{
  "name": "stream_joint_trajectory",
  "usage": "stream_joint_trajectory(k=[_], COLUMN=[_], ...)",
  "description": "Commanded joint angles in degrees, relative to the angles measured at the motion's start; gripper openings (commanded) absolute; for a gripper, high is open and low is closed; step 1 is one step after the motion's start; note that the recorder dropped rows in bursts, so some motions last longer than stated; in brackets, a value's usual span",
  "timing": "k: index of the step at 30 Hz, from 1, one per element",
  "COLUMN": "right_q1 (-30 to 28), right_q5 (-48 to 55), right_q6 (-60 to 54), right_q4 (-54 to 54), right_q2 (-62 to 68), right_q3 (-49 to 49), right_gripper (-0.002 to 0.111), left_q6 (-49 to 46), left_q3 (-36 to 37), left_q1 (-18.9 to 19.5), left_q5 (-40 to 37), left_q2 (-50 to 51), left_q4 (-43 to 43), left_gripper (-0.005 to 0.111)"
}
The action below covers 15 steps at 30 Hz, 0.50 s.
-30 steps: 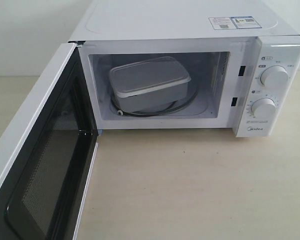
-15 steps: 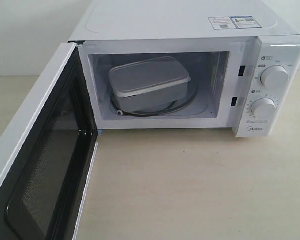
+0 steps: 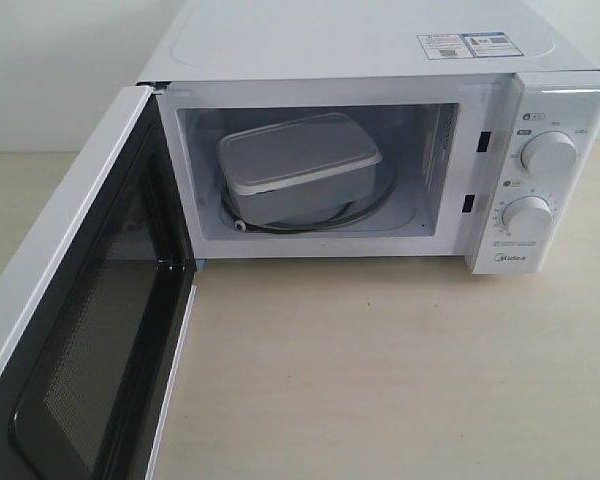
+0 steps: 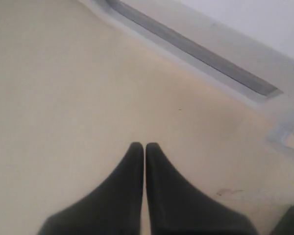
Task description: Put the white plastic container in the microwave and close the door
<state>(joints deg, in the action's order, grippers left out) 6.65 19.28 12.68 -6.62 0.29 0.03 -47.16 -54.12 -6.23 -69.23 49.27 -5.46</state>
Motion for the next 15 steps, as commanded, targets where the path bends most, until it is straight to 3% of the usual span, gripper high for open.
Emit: stream_joint_trajectory(k=[1,5,9,15], right_q1=[-0.35,-0.35,-0.35,-0.35], right_q5=[-0.14,-0.14,-0.14,-0.14], right_q6=[0.15,0.15,0.15,0.15], right_q4=[-0.28,-0.28,-0.28,-0.28], right_q2=[-0.29,-0.29,-0.29,-0.29], right_q3=[-0.03,-0.03,-0.03,-0.03], right_gripper=[0.000,0.000,0.000,0.000], left_q6=[-5.60,-10.16,-18.43,-20.51], left_q3=[3.02,4.85,5.62,6.17], left_q1=[-0.33,-0.48,-3.57,-8.25], left_q5=[4.68,8.07,12.23,19.59], left_q2=[3.05,5.58,8.78,16.01], left_q4=[-8.82,-12.35,-22.77,-25.42], left_gripper=[0.004,0.004,0.004,0.004])
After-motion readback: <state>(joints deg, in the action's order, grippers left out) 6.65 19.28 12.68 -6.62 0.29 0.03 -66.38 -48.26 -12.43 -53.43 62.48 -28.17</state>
